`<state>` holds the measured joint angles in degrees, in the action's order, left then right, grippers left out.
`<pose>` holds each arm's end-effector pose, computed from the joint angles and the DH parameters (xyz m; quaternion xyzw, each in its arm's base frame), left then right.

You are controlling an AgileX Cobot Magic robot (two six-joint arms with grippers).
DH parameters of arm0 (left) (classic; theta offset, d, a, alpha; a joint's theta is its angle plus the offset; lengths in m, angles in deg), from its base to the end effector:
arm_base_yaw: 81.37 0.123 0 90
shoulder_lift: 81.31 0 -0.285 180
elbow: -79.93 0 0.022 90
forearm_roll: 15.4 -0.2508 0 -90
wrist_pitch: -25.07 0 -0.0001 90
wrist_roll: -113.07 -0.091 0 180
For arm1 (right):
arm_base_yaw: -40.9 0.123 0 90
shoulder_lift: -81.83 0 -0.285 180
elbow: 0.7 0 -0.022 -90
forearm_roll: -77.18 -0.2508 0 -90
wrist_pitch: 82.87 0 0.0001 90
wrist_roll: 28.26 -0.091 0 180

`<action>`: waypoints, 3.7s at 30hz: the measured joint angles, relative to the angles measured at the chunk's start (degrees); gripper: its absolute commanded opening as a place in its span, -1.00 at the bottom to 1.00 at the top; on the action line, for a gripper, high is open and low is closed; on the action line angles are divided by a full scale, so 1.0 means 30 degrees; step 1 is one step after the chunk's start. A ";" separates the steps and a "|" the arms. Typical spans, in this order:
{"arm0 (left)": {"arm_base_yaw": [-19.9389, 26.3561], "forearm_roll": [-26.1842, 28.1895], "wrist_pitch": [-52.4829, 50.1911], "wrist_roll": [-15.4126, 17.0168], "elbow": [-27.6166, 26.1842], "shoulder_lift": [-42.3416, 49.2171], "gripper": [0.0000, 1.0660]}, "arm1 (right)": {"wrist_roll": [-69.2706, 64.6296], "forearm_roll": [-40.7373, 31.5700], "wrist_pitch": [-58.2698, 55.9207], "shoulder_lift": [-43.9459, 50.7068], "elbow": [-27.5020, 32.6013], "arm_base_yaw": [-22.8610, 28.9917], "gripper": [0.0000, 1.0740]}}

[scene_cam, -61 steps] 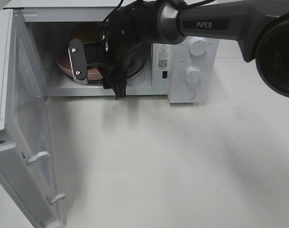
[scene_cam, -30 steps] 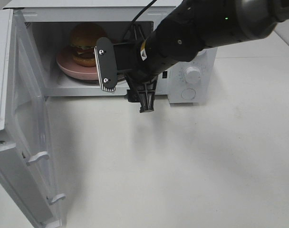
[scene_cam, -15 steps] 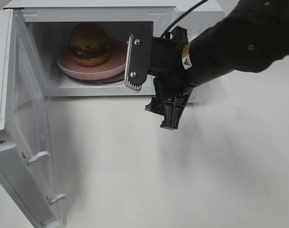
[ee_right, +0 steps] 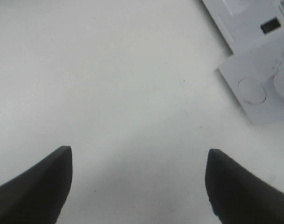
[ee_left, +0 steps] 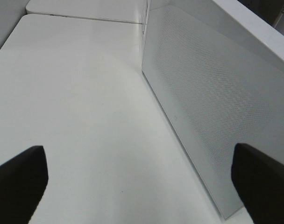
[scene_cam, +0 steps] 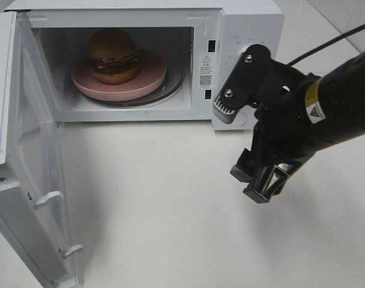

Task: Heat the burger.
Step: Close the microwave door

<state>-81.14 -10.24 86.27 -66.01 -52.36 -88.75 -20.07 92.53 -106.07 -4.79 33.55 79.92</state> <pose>-0.0080 -0.0072 0.2811 -0.0061 0.8488 -0.0481 0.5265 0.2109 0.1587 0.2251 -0.4696 0.8236 -0.0035 0.3180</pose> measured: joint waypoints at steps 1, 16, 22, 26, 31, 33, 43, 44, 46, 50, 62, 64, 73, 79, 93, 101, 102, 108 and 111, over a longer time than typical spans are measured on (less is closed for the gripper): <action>0.0000 0.0000 0.0000 0.0000 0.0000 0.0000 0.88 | 0.0000 0.0000 0.0000 0.0000 0.0000 0.0000 0.42; 0.0000 0.0000 0.0000 0.0000 0.0000 0.0000 0.88 | -0.3571 -0.3151 -0.9778 0.5710 0.0420 0.0000 0.42; 0.0000 0.0000 0.0000 0.0000 0.0000 0.0000 0.88 | -0.4221 -0.3801 -1.2051 0.8098 0.0420 0.0000 0.42; 0.0000 0.0000 0.0000 0.0000 0.0000 0.0000 0.88 | -0.4736 -0.3801 -1.2510 0.9358 0.0420 0.0000 0.42; 0.0000 0.0000 0.0000 0.0000 0.0000 0.0000 0.88 | -0.5042 -0.3877 -1.3350 1.2032 0.0497 0.0000 0.42; 0.0000 0.0000 0.0000 0.0000 0.0000 0.0000 0.88 | -0.5042 -0.3877 -1.3522 1.2414 0.0630 0.0000 0.42; 0.0000 0.0000 0.0000 0.0000 0.0000 0.0000 0.88 | -0.5042 -0.3896 -1.4076 1.6558 0.3552 -0.1833 0.42; 0.0000 0.0000 0.0000 0.0000 0.0000 0.0000 0.88 | -0.5042 -0.3896 -1.3904 1.7361 0.3782 -0.2788 0.42; 0.0000 0.0000 0.0000 0.0000 0.0000 0.0000 0.88 | -0.5042 -0.3896 -1.3369 1.8125 0.3896 -0.3801 0.42; 0.0000 0.0000 0.0000 0.0000 0.0000 0.0000 0.88 | -0.5042 -0.3896 -1.2089 1.9652 0.4297 -0.5443 0.42; 0.0000 0.0000 0.0000 0.0000 0.0000 0.0000 0.88 | -0.4966 -0.3896 -1.1536 2.3090 0.4622 -0.9053 0.42; 0.0000 0.0000 0.0000 0.0000 0.0000 0.0000 0.88 | -0.4736 -0.3934 -1.1536 2.4122 0.4622 -0.9855 0.42; 0.0000 -0.0019 0.0000 0.0000 0.0000 0.0000 0.88 | -0.2979 -0.5118 -1.1555 2.6356 0.4622 -1.1364 0.42; 0.0000 -0.0019 0.0000 0.0000 0.0000 0.0000 0.88 | -0.2846 -0.5233 -1.1555 2.6356 0.4622 -1.1497 0.42; 0.0000 -0.0019 0.0000 0.0000 0.0000 0.0000 0.88 | -0.2846 -0.5233 -1.1555 2.6356 0.4622 -1.1497 0.42; 0.0000 -0.0019 0.0000 0.0000 0.0000 0.0000 0.88 | -0.2846 -0.5233 -1.1555 2.6356 0.4622 -1.1497 0.42; 0.0000 -0.0019 0.0000 0.0000 0.0000 0.0000 0.88 | -0.2846 -0.5233 -1.1555 2.6356 0.4622 -1.1497 0.42; 0.0000 -0.0019 0.0000 0.0000 0.0000 0.0000 0.88 | -0.2846 -0.5233 -1.1555 2.6356 0.4622 -1.1497 0.42; 0.0000 -0.0019 0.0000 0.0000 0.0000 0.0000 0.88 | -0.2846 -0.5233 -1.1555 2.6356 0.4622 -1.1497 0.42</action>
<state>-81.14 -10.30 86.27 -66.01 -52.36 -88.75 -28.61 76.83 -140.73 74.28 47.42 45.43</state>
